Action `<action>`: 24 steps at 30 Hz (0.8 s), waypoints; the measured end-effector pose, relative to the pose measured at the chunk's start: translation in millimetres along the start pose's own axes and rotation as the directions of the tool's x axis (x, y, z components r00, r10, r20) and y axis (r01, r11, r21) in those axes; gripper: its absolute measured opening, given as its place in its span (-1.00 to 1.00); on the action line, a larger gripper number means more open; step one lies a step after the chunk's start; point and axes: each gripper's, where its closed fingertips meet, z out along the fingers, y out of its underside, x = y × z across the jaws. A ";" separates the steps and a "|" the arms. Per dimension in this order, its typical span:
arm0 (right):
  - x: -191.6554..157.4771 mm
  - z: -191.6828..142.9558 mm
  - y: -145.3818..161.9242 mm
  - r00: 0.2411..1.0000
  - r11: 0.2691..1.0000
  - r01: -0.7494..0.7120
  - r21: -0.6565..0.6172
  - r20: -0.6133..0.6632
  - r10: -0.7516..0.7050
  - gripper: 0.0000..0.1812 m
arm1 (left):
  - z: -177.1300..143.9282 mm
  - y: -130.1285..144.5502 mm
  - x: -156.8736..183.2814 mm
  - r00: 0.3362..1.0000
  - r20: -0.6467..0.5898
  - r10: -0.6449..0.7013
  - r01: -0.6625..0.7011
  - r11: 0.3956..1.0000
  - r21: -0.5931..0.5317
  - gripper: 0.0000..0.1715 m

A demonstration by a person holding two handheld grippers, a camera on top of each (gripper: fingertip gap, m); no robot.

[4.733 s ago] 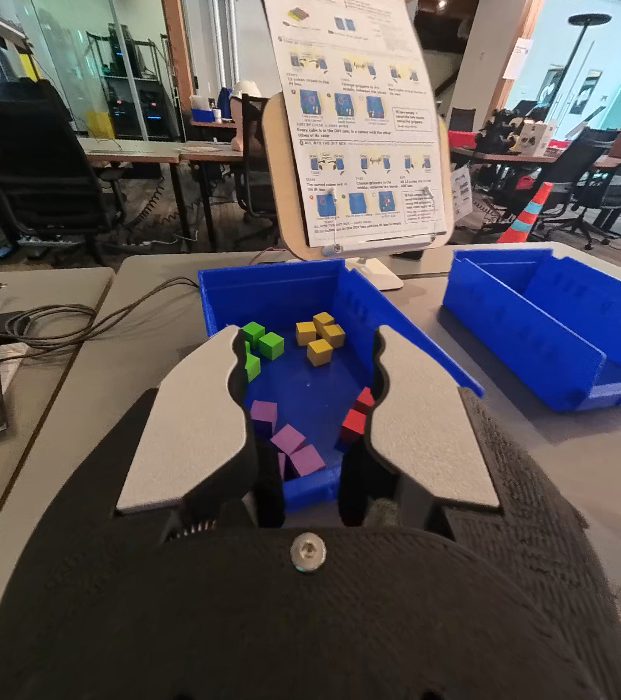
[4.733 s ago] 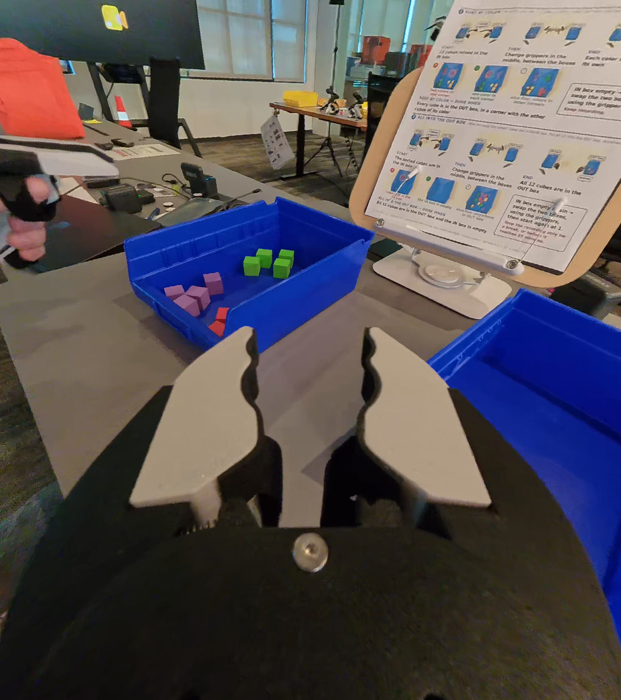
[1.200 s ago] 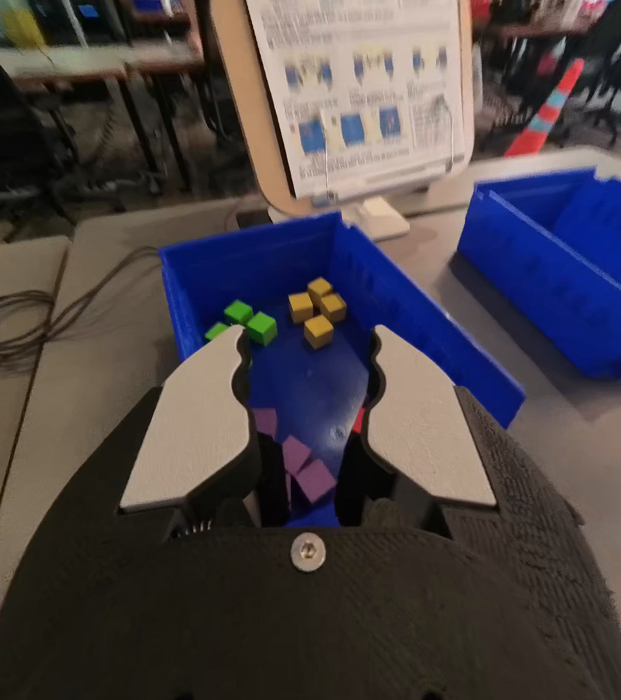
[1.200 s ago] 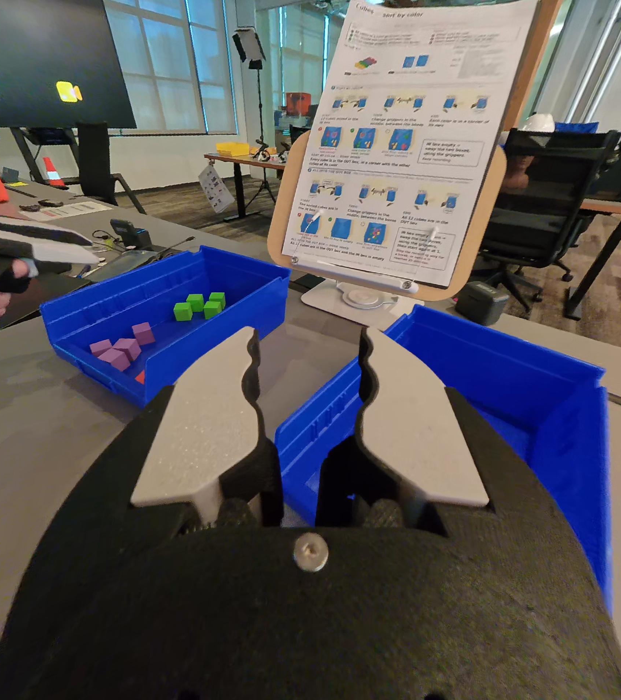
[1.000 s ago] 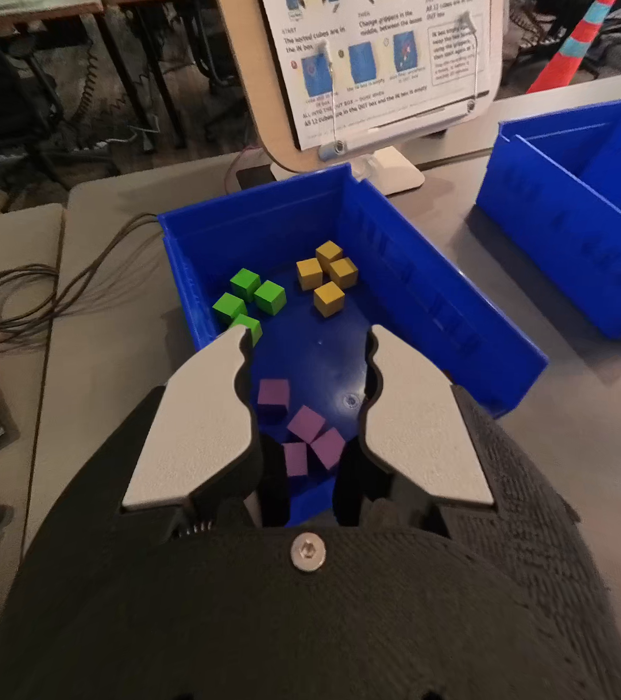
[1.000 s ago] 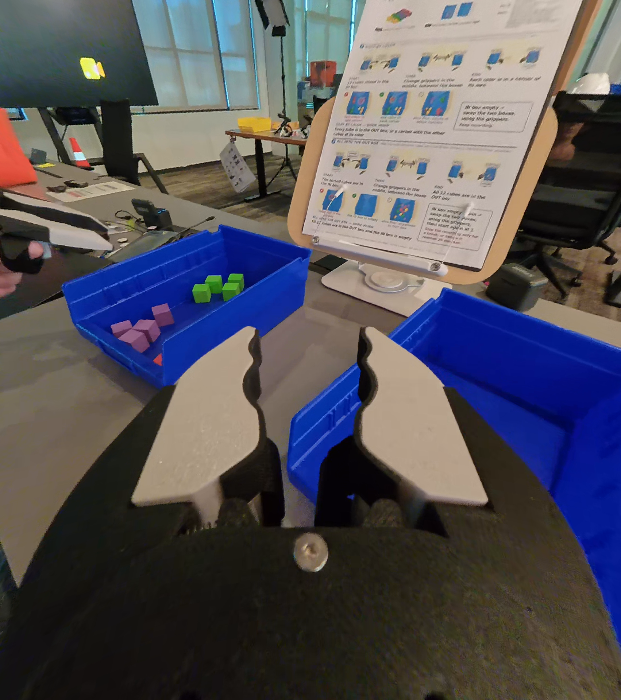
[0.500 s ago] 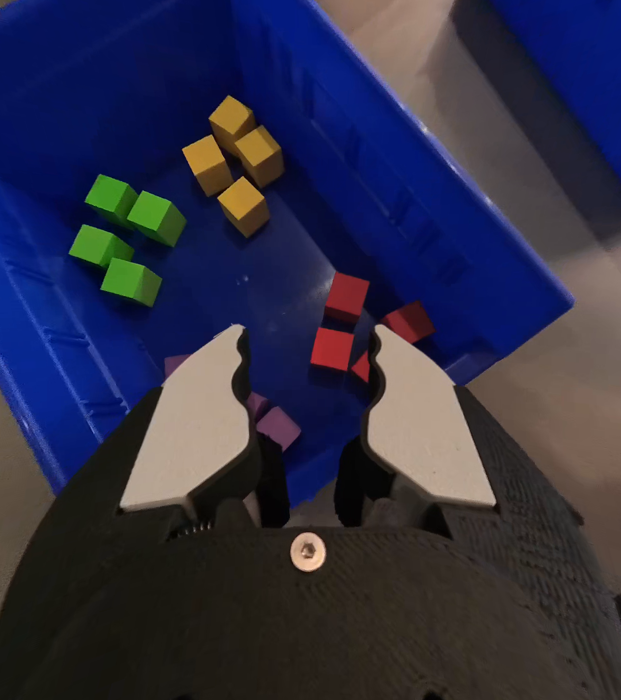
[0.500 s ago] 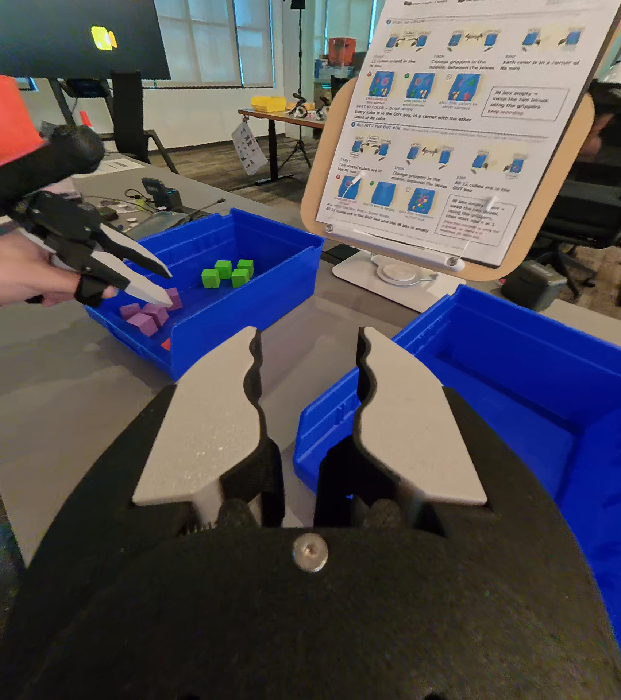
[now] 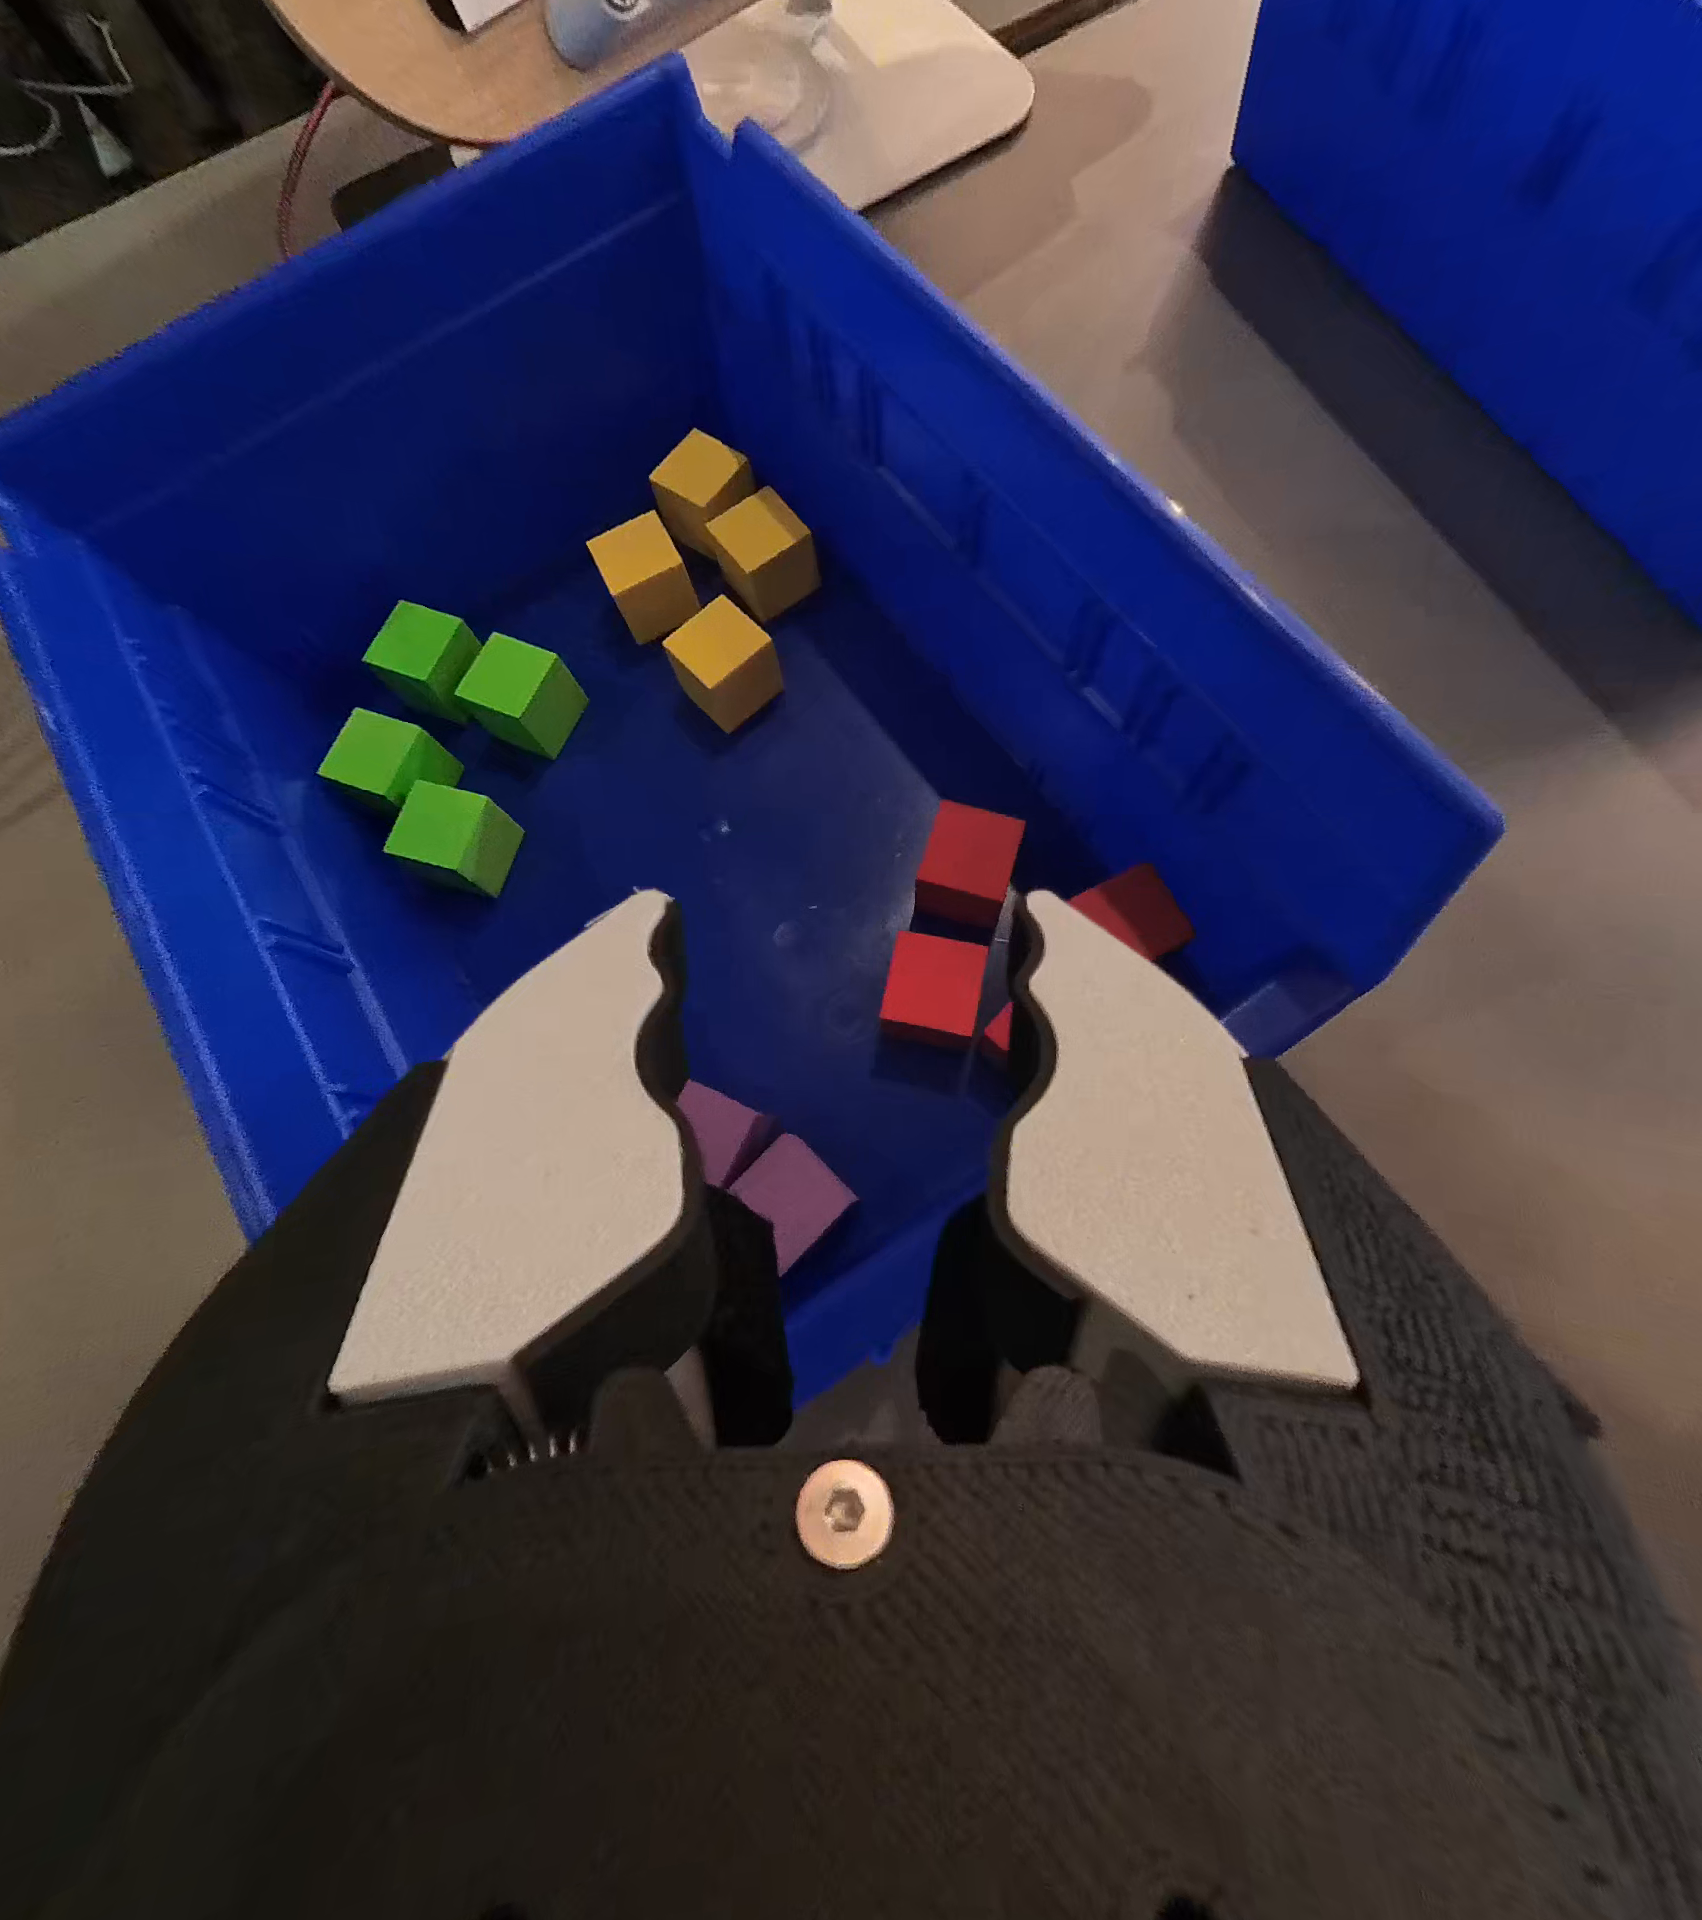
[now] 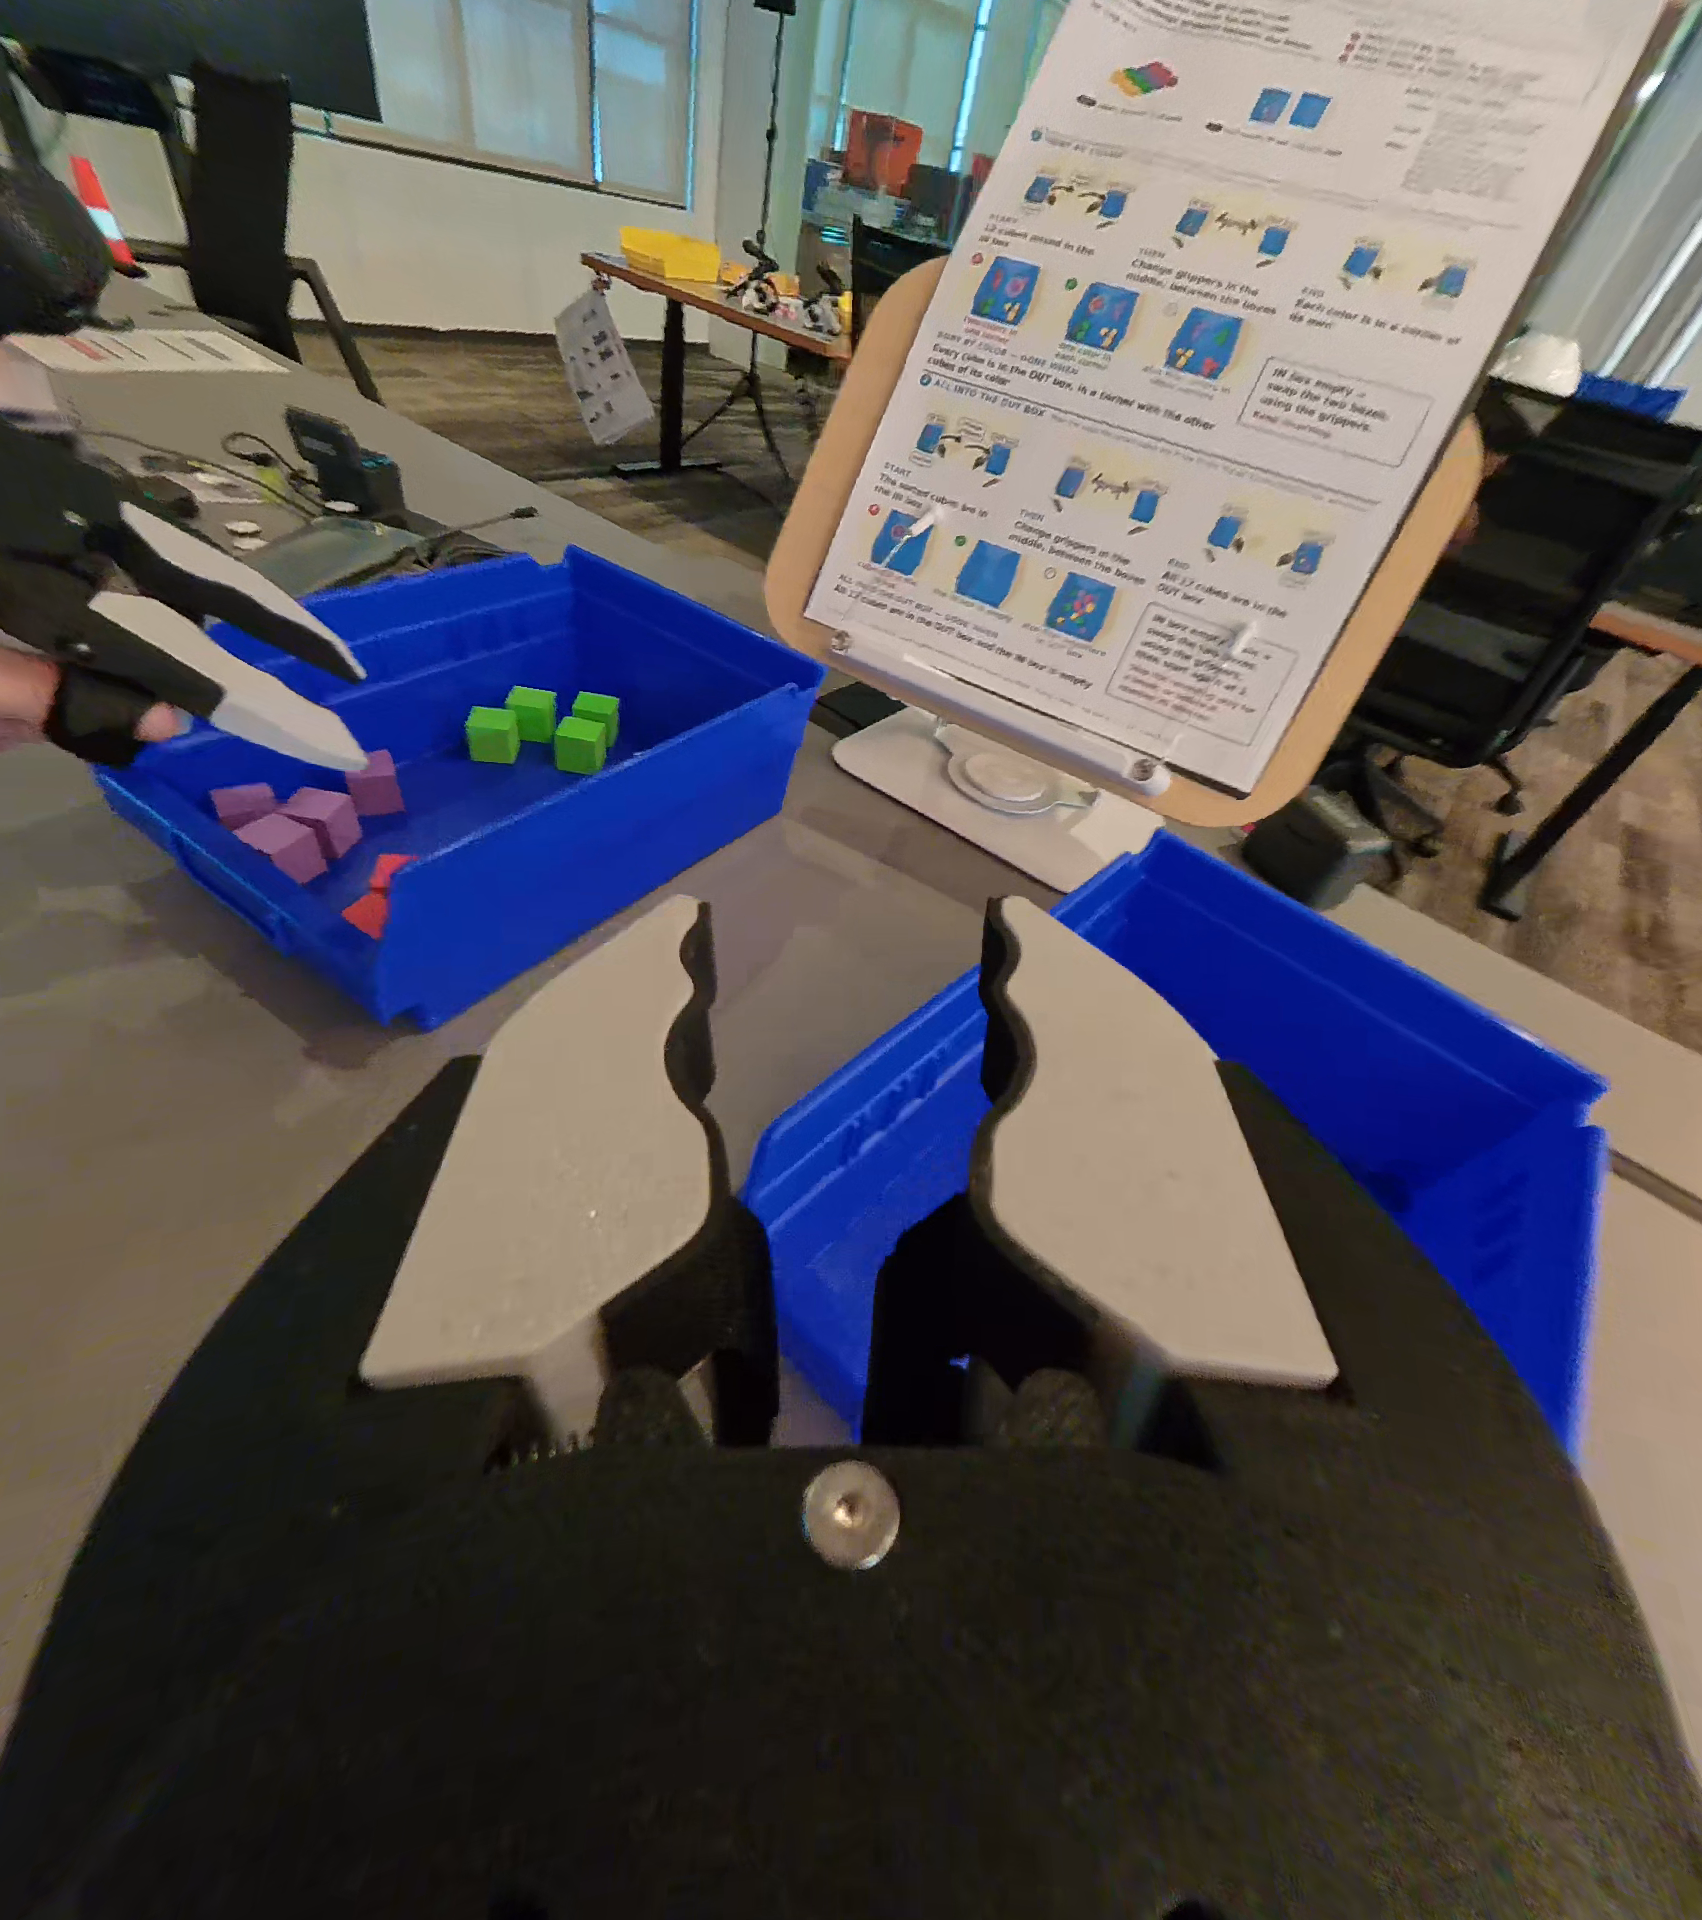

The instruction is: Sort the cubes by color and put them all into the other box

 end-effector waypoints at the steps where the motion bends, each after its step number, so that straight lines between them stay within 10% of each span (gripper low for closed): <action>1: 2.4 -1.1 -0.3 1.000 1.000 0.021 -0.003 -0.020 -0.021 -0.46 | 2.5 1.7 0.9 1.000 -0.005 -0.002 0.002 1.000 -0.006 -0.30; 24: 2.1 3.3 4.4 0.998 0.999 0.043 -0.031 -0.037 -0.044 -0.45 | -14.1 -19.3 -0.9 1.000 0.012 0.010 -0.011 0.995 0.099 -0.30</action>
